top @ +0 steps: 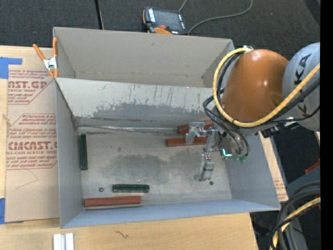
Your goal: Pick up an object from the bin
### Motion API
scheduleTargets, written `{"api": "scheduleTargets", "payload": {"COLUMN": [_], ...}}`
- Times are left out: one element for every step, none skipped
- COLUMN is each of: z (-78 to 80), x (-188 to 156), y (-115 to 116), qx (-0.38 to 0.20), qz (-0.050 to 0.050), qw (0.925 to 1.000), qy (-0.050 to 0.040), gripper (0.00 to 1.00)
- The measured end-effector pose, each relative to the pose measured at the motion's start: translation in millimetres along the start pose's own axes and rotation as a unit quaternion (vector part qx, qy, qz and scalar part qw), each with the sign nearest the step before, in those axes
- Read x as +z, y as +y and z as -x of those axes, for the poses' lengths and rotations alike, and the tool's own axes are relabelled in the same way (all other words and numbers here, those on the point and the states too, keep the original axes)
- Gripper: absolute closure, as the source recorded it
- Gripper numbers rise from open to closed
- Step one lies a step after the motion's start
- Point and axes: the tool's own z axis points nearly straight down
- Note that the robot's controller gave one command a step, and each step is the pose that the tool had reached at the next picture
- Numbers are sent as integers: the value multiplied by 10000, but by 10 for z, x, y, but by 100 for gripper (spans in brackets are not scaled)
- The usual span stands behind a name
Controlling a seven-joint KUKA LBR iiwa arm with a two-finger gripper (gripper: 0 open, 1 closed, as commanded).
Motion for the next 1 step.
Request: {"api": "scheduleTargets", "payload": {"z": [-23], "x": [82], "y": [257], "qx": [-697], "qz": [1], "qw": [9976], "qy": [-30], "gripper": [0]}}
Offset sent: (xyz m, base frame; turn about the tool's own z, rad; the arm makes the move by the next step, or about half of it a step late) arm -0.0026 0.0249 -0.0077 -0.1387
